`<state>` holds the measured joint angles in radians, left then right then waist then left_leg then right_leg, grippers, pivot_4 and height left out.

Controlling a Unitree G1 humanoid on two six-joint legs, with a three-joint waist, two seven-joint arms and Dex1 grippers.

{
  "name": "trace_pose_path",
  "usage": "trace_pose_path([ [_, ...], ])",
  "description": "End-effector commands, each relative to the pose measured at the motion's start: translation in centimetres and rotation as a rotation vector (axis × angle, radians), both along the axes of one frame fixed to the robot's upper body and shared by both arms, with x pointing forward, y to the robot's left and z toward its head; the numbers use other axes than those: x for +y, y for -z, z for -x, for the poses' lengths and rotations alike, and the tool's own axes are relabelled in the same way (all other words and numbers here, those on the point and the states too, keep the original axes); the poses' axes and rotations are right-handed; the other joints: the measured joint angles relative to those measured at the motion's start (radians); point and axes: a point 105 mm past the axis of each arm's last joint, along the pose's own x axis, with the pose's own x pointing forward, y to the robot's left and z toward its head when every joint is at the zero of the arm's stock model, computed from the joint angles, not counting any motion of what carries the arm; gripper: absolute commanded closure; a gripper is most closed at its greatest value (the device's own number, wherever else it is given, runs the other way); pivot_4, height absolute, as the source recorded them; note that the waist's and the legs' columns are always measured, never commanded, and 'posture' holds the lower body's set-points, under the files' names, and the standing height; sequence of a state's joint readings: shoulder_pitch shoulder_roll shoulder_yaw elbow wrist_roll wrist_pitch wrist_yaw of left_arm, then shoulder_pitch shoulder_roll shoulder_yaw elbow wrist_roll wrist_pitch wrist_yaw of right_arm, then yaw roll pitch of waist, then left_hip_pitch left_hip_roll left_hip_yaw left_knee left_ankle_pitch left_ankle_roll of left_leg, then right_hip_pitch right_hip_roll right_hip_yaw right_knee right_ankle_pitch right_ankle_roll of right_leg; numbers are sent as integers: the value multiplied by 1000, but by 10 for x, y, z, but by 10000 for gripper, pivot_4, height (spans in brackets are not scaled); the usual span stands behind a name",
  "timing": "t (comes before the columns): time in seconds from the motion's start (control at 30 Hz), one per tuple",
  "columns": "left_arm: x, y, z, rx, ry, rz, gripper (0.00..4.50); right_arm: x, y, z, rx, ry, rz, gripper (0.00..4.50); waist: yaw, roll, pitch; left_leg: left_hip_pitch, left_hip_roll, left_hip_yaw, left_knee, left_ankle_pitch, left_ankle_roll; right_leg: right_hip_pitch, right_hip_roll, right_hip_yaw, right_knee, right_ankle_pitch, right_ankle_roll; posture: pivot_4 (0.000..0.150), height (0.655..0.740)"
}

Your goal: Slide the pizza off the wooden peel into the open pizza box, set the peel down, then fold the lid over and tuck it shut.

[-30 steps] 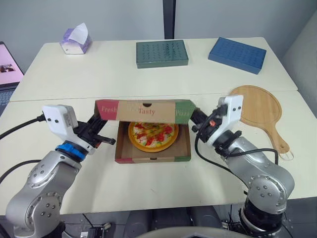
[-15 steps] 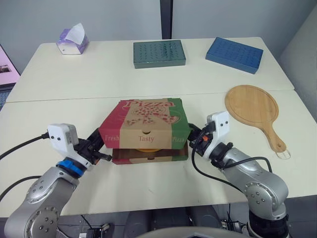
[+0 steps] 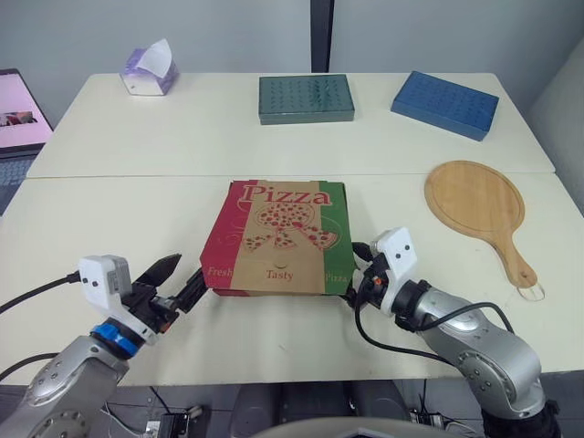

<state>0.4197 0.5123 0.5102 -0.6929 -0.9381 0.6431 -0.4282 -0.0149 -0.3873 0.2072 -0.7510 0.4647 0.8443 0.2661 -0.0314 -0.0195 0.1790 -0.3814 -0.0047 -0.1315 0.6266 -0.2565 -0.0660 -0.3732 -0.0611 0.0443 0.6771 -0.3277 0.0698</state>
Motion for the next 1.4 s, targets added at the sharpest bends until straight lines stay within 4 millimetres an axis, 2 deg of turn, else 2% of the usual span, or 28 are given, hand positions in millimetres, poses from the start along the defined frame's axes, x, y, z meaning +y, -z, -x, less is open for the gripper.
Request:
trace_pose_path([
  [0.03, 2, -7, 4, -5, 41, -21, 240, -1, -7, 4, -61, -39, 18, 740, 1, 0, 0, 0, 0, 0, 0, 0, 0, 0, 0, 0, 0, 0, 0, 1500, 7400],
  [0.3, 1, -13, 8, 24, 145, -23, 240, -15, -27, 6, -169, -111, 29, 740, 1, -1, 1, 0, 0, 0, 0, 0, -1, 0, 0, 0, 0, 0, 0, 1500, 7400],
  [0.4, 1, -15, 13, 48, 198, -13, 240, -21, -26, 8, -163, -140, 56, 740, 1, -1, 1, 0, 0, 0, 0, 0, -1, 0, 0, 0, 0, 0, 0, 1500, 7400],
  [0.67, 40, -29, 17, 167, 318, -123, 240, -46, -17, 19, -67, -276, 147, 740, 1, -1, 3, 0, 1, 0, 0, -1, -1, 0, 0, -1, 0, -1, -2, 1500, 7400],
  [0.73, 47, -47, 8, 139, 334, -142, 240, -55, -18, 17, -55, -277, 169, 740, 1, -1, 5, 0, 1, 1, 0, -1, -1, 0, 0, -1, -1, -1, -2, 1500, 7400],
  [0.8, 49, -66, -4, 93, 357, -149, 3980, -63, -20, 12, -61, -252, 184, 740, 4, -2, 6, -1, 1, 0, 0, -1, -1, 0, 0, -2, -1, -1, -2, 1500, 7400],
  [0.87, 43, -78, -11, 70, 417, -167, 8917, -68, -22, 8, -69, -242, 195, 740, 5, -3, 6, -1, 1, -1, 0, -1, -1, 1, 0, -2, -1, -1, -2, 1500, 7400],
  [0.97, 27, -91, -19, 47, 527, -210, 18724, -72, -25, 7, -75, -246, 202, 6671, 1, -2, 7, -1, 1, 1, 0, -1, -1, 0, 0, -1, -2, -1, -2, 1500, 7400],
  [1.1, 2, -103, -30, 30, 685, -251, 31872, -77, -30, 4, -82, -250, 216, 21155, 0, -1, 8, -1, 1, 0, -1, -1, -1, 0, 0, -2, -1, -1, -2, 1500, 7400],
  [1.23, -15, -101, -41, 38, 804, -306, 44743, -80, -33, 2, -88, -250, 232, 36167, -3, 0, 9, -1, 1, 1, 0, -1, -1, -1, 1, -1, 1, -1, -2, 1500, 7400],
  [1.3, -21, -99, -47, 30, 848, -332, 45000, -80, -34, 1, -94, -256, 243, 43935, -4, 0, 9, -1, 1, 1, -1, -1, -1, -1, 1, -1, 1, -1, -2, 1500, 7400],
  [1.4, -34, -97, -59, 9, 898, -349, 45000, -73, -38, -1, -116, -283, 251, 44922, -6, 0, 10, -1, 2, 1, 0, -1, -1, -1, 2, -1, 1, -1, -2, 1500, 7400],
])
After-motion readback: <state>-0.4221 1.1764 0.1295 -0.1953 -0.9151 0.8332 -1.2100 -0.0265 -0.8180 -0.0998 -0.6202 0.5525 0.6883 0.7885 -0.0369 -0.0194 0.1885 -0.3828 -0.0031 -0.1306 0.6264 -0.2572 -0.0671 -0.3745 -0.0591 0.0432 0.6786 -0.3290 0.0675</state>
